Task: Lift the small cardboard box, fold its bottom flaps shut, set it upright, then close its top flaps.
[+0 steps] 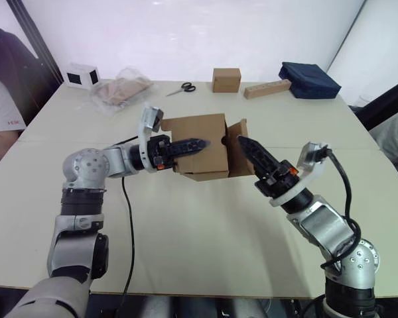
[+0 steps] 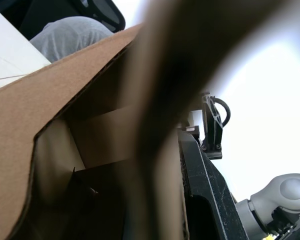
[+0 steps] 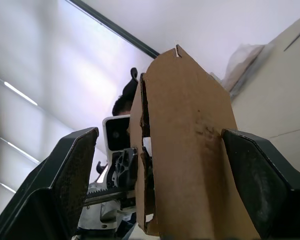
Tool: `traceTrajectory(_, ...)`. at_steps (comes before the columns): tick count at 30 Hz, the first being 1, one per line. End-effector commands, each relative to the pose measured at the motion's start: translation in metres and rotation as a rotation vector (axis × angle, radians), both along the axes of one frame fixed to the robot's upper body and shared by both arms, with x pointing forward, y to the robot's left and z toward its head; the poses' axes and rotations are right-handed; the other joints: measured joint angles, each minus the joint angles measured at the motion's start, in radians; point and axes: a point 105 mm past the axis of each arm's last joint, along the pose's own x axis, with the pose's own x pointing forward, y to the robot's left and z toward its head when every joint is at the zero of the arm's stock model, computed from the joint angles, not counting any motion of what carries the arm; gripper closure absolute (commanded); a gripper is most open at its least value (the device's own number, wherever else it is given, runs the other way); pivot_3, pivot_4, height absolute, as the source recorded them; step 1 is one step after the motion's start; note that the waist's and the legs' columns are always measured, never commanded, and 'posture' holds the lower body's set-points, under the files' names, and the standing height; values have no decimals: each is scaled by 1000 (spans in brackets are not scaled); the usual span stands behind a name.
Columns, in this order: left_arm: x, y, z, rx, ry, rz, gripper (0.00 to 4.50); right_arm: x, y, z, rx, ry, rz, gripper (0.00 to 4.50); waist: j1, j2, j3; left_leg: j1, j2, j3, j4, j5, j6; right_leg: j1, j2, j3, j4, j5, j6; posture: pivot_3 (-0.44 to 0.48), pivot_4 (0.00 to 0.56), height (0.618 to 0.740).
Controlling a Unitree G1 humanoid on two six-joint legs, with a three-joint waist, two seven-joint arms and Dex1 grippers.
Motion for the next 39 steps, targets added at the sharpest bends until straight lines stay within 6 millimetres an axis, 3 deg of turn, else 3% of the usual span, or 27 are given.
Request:
traceTrajectory(1,-3,2,9,-34,-41,-4,4500,-8,2,12,3,-62,11,1449,0,0,0,0,0,0,0,0,0,0,0,0,0,0,0,0,150,740)
traceTrajectory(6,-5,1,8,-34,-42,-6,4500,-8,2,13,2,-67,11,3123,0,0,0,0,0,0,0,0,0,0,0,0,0,0,0,0,150,740)
traceTrajectory(24,-5,1,8,-34,-43,-3,4500,-3,3,11,-65,-94,-42,3123,0,0,0,0,0,0,0,0,0,0,0,0,0,0,0,0,150,740)
traceTrajectory(27,-5,1,8,-33,-43,-2,4500,-3,6,13,-70,-101,-39,3774,0,0,0,0,0,0,0,0,0,0,0,0,0,0,0,0,150,740)
traceTrajectory(39,-4,-2,7,-33,-45,2,4500,2,8,16,-109,-122,-87,3774,0,0,0,0,0,0,0,0,0,0,0,0,0,0,0,0,150,740)
